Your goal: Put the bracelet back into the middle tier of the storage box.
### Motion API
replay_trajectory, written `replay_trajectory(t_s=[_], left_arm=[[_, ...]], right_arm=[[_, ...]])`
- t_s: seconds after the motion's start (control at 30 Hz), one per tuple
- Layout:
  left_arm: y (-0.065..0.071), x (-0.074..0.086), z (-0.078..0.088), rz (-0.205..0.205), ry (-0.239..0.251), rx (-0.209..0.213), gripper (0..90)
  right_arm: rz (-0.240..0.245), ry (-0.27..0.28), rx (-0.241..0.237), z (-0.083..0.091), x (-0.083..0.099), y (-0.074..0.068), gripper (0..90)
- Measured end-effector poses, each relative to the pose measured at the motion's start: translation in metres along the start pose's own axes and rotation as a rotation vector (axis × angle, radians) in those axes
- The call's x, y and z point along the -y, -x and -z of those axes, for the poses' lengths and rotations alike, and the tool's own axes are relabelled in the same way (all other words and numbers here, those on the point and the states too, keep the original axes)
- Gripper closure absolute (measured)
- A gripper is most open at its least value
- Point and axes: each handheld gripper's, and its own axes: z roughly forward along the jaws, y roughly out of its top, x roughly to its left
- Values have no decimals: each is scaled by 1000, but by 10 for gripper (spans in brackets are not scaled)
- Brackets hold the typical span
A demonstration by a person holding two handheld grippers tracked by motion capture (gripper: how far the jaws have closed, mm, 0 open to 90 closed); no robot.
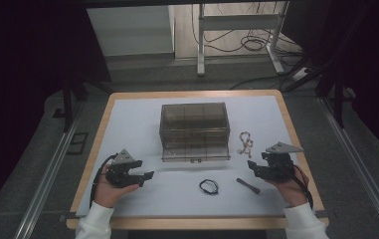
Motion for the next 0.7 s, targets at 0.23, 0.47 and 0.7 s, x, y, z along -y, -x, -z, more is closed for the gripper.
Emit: replay_trajectory(t_s=[0.23, 0.47, 0.7], left_arm=[[0, 1, -1, 0, -4, -2, 321], [-1, 2, -2, 1, -6, -4, 317], [-1, 4, -2, 2, -9, -5, 315]], right_arm=[[-12, -54, 14, -11, -10, 14, 446], [-19, -108, 14, -25, -16, 20, 487], [-15, -137, 16, -33, -16, 22, 507]])
